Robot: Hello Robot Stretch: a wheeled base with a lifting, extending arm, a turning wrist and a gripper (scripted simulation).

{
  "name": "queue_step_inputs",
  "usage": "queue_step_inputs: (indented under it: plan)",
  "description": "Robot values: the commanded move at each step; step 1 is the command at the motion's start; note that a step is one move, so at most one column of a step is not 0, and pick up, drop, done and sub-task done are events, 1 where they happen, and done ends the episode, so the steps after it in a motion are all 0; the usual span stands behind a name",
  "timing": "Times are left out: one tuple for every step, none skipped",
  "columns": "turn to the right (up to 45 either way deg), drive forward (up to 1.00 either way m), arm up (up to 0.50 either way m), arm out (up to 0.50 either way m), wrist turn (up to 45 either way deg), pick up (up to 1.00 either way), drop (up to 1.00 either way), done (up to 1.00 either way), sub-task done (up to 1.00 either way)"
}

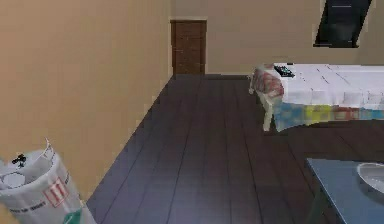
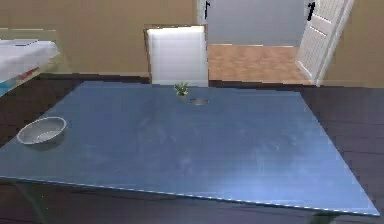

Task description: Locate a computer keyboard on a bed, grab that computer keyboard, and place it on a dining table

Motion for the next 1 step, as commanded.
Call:
queue_step_inputs:
  plan:
    - [0.0, 1.00, 0.00, 0.00, 0.0, 0.00, 0.00, 0.00, 0.00]
